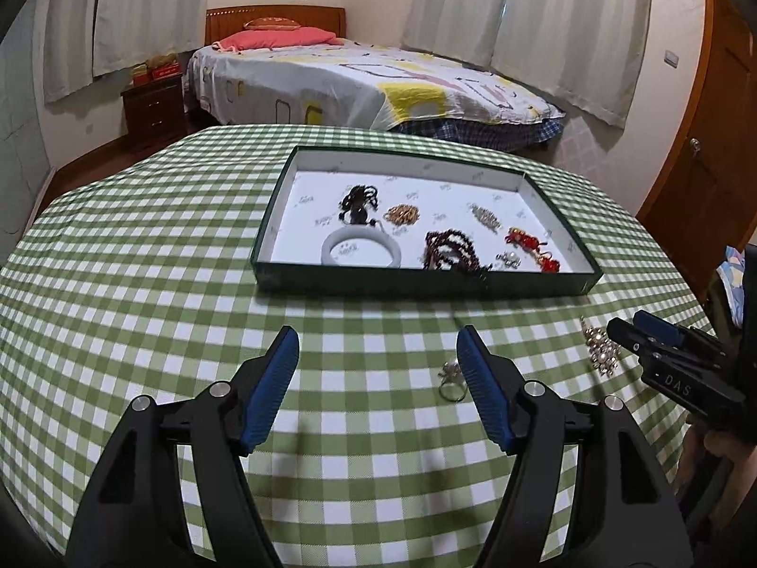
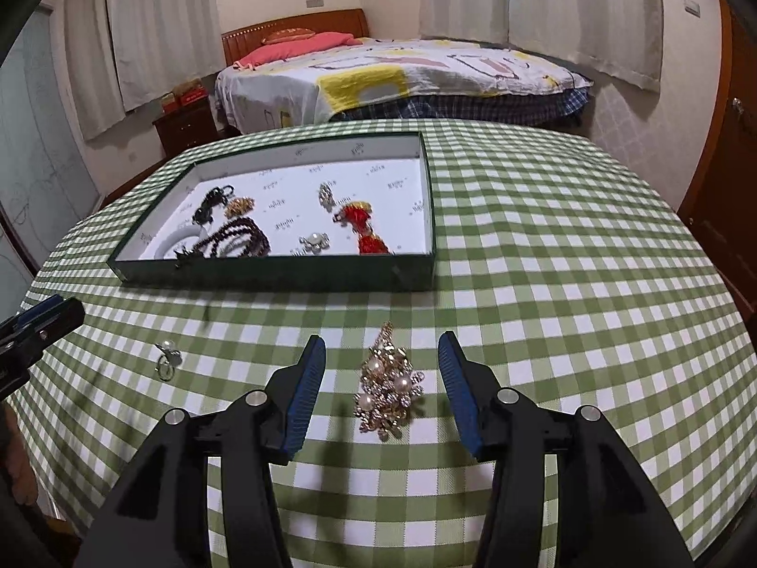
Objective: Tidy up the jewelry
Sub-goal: 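Withdraw both tools and move them toward the pearl ring and pearl flower brooch, then close the left tool on the pearl ring while the right tool grips the pearl flower brooch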
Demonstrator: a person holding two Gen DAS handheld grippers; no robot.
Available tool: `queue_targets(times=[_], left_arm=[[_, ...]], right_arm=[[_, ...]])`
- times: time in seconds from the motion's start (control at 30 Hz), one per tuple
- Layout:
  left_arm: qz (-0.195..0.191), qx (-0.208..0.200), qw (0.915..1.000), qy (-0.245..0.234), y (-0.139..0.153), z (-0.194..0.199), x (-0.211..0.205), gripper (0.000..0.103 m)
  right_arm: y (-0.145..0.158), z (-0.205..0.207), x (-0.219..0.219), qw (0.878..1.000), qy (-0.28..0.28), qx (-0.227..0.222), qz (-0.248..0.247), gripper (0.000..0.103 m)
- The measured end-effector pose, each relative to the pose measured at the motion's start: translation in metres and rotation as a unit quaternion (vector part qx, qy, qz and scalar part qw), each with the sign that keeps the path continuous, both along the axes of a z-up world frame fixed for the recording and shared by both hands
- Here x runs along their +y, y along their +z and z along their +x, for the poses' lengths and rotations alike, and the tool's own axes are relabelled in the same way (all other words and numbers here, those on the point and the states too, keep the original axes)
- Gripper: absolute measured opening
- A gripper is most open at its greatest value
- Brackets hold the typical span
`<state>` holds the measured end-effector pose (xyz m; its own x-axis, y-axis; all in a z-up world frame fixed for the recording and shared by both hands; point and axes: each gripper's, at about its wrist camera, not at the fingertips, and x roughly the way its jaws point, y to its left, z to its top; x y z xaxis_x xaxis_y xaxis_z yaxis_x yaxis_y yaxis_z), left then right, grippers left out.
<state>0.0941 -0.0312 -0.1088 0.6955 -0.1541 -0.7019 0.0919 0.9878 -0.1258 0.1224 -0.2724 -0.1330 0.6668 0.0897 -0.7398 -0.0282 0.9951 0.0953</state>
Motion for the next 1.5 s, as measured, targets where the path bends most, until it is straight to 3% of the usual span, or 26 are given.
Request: queue_targets(times=[0.47, 0.53, 0.63, 0.87, 0.97, 1.07, 1.5], left_arm=[[-0.003, 0.024, 0.9997, -0.009, -0.013, 0.003, -0.007, 0.068], [-0.003, 0.026, 0.9996, -0.010, -0.015, 0.004, -0.008, 0.068], [-0.005, 0.030, 0.9995, -0.010, -0.017, 0.005, -0.008, 0.068], [-0.005, 0.036, 0.9992, -0.019, -0.023, 0.006, -0.013, 0.068], [-0.006, 0.040, 0.9989, -0.022, -0.025, 0.006, -0.015, 0.068], [-0.008, 0.044, 0.9987, -0.027, -0.028, 0.007, -0.018, 0.068], [0.006, 0.055, 0.9971, -0.053, -0.040, 0.016, -0.040, 0.065]], right_arm=[[-0.029, 0.009, -0.004, 0.999, -0.010, 0.036, 0.009, 0.049], [-0.030, 0.008, 0.000, 0.999, -0.003, 0.035, 0.006, 0.046], [-0.029, 0.009, 0.002, 0.999, 0.002, 0.034, 0.005, 0.033], [-0.025, 0.005, 0.006, 1.000, 0.005, 0.022, 0.001, 0.027], [-0.019, 0.002, 0.012, 1.000, 0.014, 0.009, -0.011, 0.014], [-0.017, 0.001, 0.018, 0.999, 0.023, 0.004, -0.028, 0.012], [-0.016, 0.001, 0.013, 1.000, 0.023, 0.003, -0.007, 0.011]])
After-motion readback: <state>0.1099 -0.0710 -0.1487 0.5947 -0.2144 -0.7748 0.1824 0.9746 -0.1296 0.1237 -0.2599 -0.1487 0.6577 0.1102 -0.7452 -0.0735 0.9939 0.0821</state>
